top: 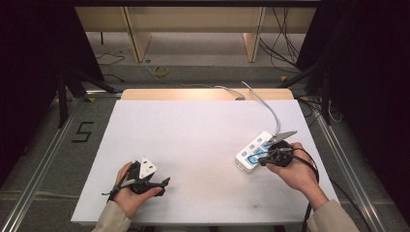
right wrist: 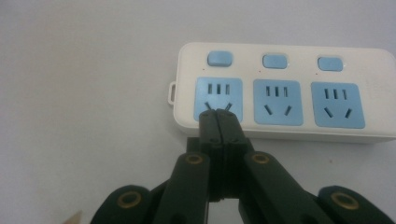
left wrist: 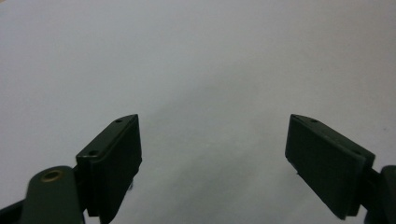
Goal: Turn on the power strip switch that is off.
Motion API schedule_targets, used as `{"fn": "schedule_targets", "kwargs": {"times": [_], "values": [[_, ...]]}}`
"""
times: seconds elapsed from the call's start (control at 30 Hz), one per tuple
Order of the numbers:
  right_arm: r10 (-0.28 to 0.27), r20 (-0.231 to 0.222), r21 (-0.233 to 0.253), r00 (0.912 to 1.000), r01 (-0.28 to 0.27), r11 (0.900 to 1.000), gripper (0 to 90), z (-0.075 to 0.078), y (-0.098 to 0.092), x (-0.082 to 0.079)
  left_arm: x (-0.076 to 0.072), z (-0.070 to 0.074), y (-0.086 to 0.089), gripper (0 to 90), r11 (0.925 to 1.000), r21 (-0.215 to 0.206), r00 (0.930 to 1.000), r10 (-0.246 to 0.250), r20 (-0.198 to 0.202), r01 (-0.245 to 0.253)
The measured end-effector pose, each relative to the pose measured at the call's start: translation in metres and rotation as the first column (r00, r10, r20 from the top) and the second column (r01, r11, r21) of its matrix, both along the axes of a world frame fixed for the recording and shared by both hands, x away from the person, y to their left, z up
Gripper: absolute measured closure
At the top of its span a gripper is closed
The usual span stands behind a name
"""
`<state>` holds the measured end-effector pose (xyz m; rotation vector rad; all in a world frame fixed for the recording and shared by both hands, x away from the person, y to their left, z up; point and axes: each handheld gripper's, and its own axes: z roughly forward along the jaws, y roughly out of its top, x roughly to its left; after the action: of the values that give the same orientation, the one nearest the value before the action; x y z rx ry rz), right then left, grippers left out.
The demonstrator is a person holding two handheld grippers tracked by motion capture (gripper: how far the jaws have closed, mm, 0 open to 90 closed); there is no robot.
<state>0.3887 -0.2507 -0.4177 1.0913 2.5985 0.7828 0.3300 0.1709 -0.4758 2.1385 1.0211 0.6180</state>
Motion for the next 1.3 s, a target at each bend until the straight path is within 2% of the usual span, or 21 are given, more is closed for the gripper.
{"fn": "schedule_targets", "kwargs": {"times": [1.3], "values": [[0.017, -0.026, -0.04, 0.9995, -0.018, 0.999, 90.0, 0.003, 0.017, 0.018, 0.0, 0.0, 0.0, 18.6, 1.0, -0.001, 1.0, -0.001, 0.003, 0.001]]}}
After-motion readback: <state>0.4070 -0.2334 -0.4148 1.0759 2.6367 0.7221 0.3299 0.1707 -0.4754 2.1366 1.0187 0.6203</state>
